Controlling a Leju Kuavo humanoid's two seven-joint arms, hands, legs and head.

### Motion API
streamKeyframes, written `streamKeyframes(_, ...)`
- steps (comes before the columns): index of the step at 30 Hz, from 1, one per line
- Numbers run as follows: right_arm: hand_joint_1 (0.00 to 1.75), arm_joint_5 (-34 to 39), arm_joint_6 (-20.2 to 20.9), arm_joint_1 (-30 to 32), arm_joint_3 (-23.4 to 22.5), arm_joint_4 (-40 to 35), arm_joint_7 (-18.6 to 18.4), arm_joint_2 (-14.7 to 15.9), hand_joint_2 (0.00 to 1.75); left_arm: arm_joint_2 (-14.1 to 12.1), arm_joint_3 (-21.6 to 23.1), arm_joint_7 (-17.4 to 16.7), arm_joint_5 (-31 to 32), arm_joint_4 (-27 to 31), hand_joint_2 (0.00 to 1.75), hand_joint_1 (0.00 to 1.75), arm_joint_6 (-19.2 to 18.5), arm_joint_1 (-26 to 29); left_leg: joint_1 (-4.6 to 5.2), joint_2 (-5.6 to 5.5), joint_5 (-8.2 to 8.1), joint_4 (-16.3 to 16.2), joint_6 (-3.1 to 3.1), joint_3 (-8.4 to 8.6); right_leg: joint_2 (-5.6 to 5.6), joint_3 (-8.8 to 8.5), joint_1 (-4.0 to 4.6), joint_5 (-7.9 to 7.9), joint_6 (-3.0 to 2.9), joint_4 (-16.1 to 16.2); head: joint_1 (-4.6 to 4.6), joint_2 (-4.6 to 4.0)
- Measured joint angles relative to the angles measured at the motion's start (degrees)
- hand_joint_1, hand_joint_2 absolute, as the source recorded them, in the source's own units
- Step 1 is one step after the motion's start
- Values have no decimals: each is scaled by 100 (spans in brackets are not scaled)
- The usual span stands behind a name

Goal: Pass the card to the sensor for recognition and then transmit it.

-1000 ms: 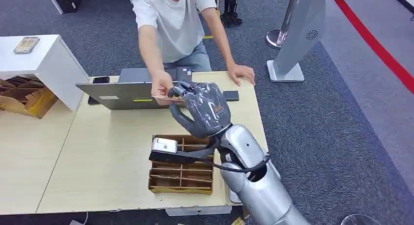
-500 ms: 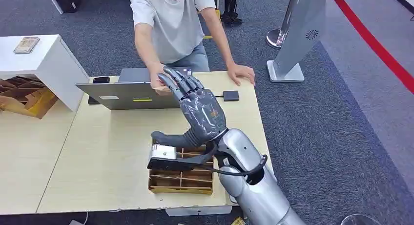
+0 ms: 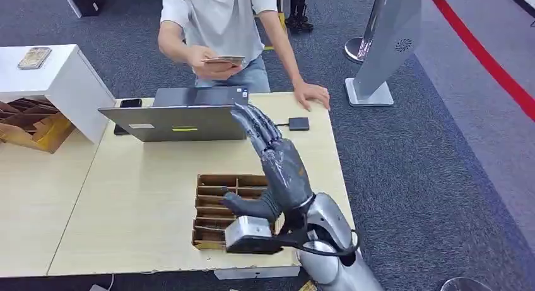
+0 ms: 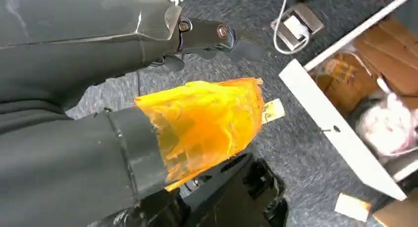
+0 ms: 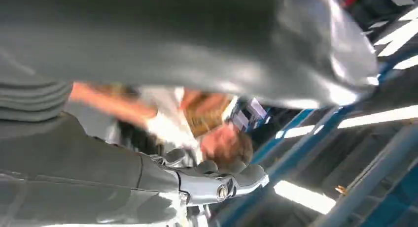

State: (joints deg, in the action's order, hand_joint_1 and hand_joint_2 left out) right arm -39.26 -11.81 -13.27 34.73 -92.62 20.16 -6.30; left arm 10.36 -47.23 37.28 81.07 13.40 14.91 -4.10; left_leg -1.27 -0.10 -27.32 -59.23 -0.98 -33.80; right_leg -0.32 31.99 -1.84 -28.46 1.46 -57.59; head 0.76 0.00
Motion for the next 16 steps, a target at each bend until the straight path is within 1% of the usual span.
streamKeyframes(2,0,800,180,430,-81,-182,387,114,0,-13,-51,90,-119,0,0,0,-33,69,0,0,-6,0,-1,0,0,1,0,-2,0,2,-2,0)
streamKeyframes(3,0,1161,340,643,-118,-265,551,171,0,-20,-90,134,-173,0,0,0,-55,94,0,0,-9,0,0,0,-1,1,0,-7,-3,3,-2,0)
streamKeyframes(5,0,1768,908,1151,-280,-481,803,269,0,-41,-169,190,-269,0,0,0,-53,143,0,-2,-14,0,-1,-1,-2,-1,0,-11,1,3,-2,0)
streamKeyframes(8,0,2247,1591,1639,-555,-693,845,311,0,-48,-282,193,-341,0,0,0,-2,200,0,3,-16,1,-1,0,1,1,0,-12,0,3,0,0)
streamKeyframes(9,0,2352,1735,1750,-640,-748,841,313,0,-48,-306,188,-350,0,0,0,8,208,0,2,-16,1,-1,0,0,0,0,-13,0,3,0,0)
streamKeyframes(12,0,2560,1970,1974,-842,-831,812,313,0,-44,-387,169,-359,0,0,0,39,224,-1,3,-15,1,-2,1,1,-2,1,-12,0,2,-2,0)
streamKeyframes(16,0,2632,2079,2076,-975,-842,823,311,0,-44,-418,129,-350,0,0,0,63,235,0,2,-13,1,-1,3,0,-5,0,-12,0,2,-2,0)
